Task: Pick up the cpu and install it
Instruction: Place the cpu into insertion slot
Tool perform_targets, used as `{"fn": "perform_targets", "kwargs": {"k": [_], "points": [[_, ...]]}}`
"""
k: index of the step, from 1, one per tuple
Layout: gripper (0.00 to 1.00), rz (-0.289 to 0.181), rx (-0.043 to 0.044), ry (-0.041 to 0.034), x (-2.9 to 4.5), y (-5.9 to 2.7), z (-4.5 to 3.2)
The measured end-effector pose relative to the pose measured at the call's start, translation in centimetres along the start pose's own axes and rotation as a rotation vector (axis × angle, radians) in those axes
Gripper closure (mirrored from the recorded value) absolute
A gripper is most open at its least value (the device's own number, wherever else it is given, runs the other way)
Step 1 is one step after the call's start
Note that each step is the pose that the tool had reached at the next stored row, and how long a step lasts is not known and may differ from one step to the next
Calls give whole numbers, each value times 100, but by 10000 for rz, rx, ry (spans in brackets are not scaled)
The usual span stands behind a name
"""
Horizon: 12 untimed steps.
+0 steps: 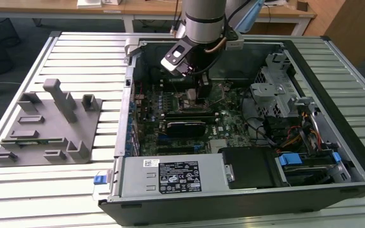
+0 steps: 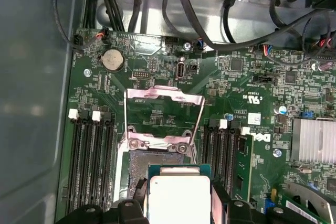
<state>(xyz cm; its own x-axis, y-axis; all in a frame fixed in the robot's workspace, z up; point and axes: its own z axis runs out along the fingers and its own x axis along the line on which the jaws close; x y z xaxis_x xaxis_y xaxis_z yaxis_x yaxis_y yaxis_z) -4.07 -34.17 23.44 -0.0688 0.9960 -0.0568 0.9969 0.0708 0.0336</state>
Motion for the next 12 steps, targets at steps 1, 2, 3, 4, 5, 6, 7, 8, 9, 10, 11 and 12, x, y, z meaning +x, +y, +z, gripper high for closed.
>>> {"fn": "perform_targets", "kwargs": {"k": [1, 2, 3, 4, 5, 6, 7, 8, 9, 10, 11, 12], "points": [[45, 1, 1, -17, 8, 0, 10], [45, 4, 3, -38, 17, 1, 19], [45, 9, 5, -71, 28, 1, 29], [45, 16, 8, -103, 38, 1, 39], [45, 27, 9, -126, 49, 1, 51], [45, 38, 11, -145, 58, 2, 63], [45, 48, 13, -160, 67, 2, 75], [45, 56, 15, -167, 72, 2, 86], [45, 63, 15, -169, 75, 2, 96], [45, 78, 16, -170, 77, 2, 105], [45, 120, 19, -172, 79, 1, 115], [45, 171, 23, -174, 82, 1, 125]]}}
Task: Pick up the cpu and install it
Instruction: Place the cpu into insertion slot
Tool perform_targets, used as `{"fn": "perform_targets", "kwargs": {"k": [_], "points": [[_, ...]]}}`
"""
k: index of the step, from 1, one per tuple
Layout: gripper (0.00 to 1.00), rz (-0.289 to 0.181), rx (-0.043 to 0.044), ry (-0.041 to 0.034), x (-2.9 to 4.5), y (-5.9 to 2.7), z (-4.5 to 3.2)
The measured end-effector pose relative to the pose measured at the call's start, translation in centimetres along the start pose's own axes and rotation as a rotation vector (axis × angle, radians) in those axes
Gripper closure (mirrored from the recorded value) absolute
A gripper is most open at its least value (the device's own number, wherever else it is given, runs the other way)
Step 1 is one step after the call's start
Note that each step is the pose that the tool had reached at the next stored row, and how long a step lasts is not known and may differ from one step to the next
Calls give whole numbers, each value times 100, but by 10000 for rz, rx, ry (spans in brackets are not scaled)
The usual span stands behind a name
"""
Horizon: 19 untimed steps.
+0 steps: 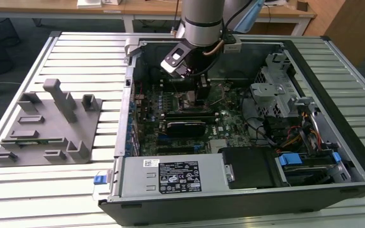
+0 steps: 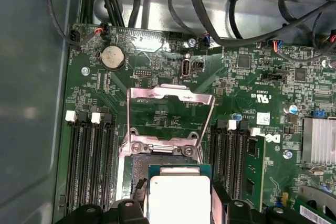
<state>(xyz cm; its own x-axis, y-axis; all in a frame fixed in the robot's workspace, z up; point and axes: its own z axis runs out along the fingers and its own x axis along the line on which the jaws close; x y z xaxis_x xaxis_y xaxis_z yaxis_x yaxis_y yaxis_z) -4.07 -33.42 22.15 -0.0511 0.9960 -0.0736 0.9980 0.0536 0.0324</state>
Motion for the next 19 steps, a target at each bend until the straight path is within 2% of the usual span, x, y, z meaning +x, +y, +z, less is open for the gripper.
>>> {"fn": "perform_targets", "kwargs": {"k": [11, 19], "points": [[45, 132, 35, -2, 56, -5, 104], [45, 139, 43, -4, 85, -35, 140]]}}
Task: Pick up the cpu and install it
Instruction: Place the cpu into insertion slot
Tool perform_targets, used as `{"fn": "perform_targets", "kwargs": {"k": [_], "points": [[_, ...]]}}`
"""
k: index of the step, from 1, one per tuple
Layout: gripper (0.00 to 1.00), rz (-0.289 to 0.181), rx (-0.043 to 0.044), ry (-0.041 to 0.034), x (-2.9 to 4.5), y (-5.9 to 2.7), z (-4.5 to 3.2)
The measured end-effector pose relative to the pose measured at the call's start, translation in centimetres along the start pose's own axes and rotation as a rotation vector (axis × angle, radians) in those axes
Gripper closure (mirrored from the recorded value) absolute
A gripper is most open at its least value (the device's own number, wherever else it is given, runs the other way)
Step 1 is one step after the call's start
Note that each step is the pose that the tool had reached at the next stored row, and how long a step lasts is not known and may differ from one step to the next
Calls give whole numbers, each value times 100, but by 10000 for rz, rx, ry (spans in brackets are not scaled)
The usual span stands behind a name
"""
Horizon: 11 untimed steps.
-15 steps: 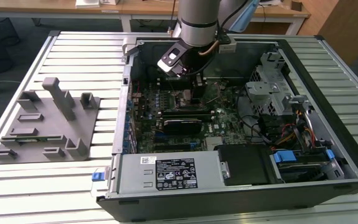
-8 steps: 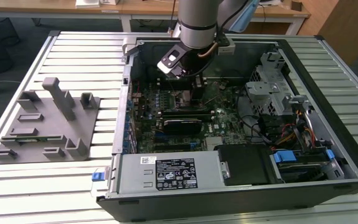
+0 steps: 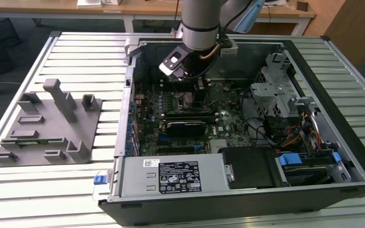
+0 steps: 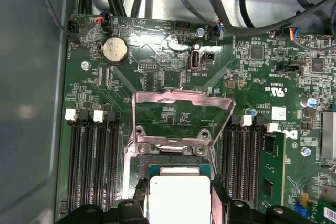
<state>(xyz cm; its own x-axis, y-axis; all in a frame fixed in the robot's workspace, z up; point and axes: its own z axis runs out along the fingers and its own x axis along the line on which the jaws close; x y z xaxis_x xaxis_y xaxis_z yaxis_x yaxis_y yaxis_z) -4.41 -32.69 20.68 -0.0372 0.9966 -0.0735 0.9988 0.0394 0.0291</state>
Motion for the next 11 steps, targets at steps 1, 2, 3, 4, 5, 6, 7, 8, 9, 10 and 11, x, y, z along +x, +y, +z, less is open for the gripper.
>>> {"fn": "perform_targets", "kwargs": {"k": [1, 2, 3, 4, 5, 6, 7, 8, 9, 10, 11], "points": [[45, 0, 1, 1, 5, -3, 4], [45, 0, 1, 1, 11, -5, 7], [45, 0, 2, 1, 17, -7, 10], [45, 0, 3, 1, 21, -8, 14], [45, -1, 3, 1, 26, -9, 21], [45, -1, 6, 1, 30, -10, 28], [45, -1, 9, 2, 33, -10, 39], [45, -2, 12, 2, 36, -10, 49], [45, -3, 17, 2, 37, -10, 59], [45, -3, 19, 2, 38, -11, 66], [45, -1, 21, 1, 38, -11, 71]]}}
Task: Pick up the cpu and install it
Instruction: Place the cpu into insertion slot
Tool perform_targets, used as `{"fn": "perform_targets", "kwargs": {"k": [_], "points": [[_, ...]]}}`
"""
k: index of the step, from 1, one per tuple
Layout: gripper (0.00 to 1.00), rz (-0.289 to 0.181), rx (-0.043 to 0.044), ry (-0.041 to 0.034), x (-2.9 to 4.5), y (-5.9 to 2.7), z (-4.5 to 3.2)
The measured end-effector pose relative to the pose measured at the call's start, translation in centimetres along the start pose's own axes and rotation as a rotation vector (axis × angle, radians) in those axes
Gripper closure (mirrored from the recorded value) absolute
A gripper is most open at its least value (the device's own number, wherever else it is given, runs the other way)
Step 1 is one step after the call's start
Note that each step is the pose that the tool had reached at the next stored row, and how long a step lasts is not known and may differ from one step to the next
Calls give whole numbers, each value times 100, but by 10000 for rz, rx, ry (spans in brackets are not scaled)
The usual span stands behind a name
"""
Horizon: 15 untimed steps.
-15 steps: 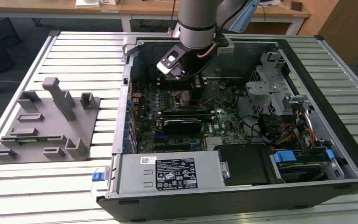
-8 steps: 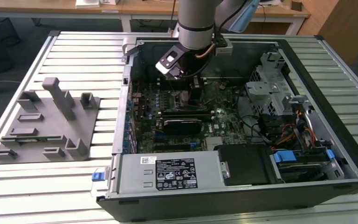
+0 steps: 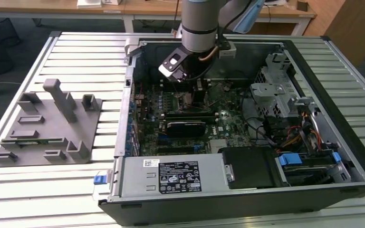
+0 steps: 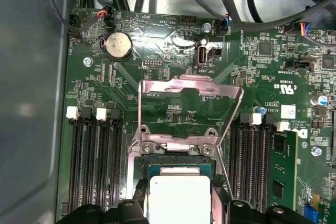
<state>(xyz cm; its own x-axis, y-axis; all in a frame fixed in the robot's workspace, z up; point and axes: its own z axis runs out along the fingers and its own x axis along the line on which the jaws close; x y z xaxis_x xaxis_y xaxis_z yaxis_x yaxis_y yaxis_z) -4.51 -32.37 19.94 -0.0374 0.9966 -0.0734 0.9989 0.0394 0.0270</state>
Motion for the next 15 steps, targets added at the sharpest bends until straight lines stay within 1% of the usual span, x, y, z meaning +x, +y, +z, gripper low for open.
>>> {"fn": "perform_targets", "kwargs": {"k": [7, 15], "points": [[45, 5, -1, 1, 3, -1, 40], [45, 4, 3, -4, 4, -3, 69]]}}
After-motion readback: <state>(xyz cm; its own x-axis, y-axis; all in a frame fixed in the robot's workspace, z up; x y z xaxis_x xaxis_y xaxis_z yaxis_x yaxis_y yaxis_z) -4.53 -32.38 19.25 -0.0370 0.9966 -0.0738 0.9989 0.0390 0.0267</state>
